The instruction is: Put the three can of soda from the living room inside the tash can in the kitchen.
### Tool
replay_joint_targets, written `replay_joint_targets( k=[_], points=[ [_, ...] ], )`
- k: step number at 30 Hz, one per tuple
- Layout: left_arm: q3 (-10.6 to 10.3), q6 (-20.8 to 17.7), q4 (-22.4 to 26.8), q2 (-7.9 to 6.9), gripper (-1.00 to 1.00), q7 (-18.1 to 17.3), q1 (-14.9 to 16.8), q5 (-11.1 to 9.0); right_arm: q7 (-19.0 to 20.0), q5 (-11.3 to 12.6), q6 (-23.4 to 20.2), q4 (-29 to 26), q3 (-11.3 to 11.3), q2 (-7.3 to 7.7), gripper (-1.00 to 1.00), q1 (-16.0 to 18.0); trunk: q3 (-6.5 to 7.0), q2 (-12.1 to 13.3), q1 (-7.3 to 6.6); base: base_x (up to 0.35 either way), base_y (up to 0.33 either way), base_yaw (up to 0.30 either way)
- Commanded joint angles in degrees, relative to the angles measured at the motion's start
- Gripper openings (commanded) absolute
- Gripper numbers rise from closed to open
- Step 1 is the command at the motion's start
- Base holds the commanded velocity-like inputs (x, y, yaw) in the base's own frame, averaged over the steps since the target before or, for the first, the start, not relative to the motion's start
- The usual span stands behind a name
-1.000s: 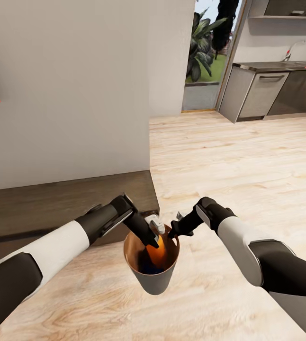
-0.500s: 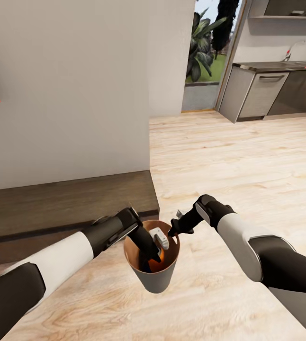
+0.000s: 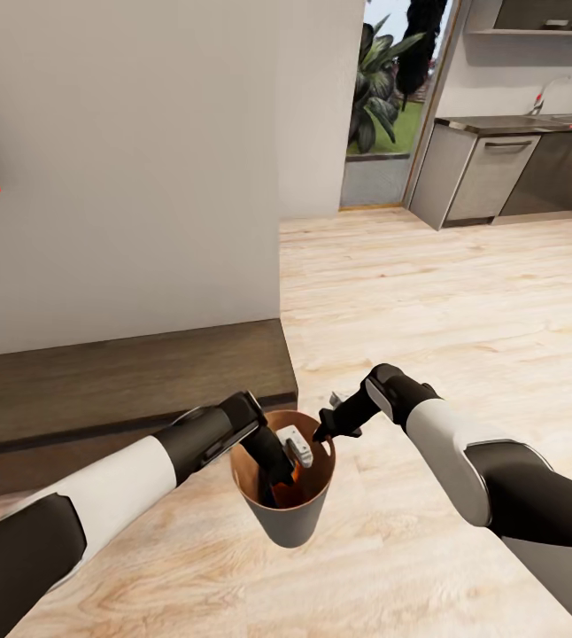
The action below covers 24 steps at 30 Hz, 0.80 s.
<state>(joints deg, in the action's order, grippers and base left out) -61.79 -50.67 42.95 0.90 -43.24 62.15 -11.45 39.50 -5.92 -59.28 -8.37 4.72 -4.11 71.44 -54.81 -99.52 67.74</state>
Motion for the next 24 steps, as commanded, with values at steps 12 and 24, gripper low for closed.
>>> replay_joint_targets(
  k=[12,24],
  points=[
    [0.1,0.0,0.0,-0.03,1.00,-0.1,-0.2,0.1,0.2,2.2,-0.7,0.0,-1.3,0.20,-1.00,0.0,0.01,0.0,0.00,0.000,0.000,0.000],
    [3.8,0.1,14.2,-11.20,1.00,-5.1,-0.3,-0.8,0.2,2.0,-0.7,-0.8,-1.3,0.84,-1.00,0.0,0.01,0.0,0.00,0.000,0.000,0.000]
  ],
)
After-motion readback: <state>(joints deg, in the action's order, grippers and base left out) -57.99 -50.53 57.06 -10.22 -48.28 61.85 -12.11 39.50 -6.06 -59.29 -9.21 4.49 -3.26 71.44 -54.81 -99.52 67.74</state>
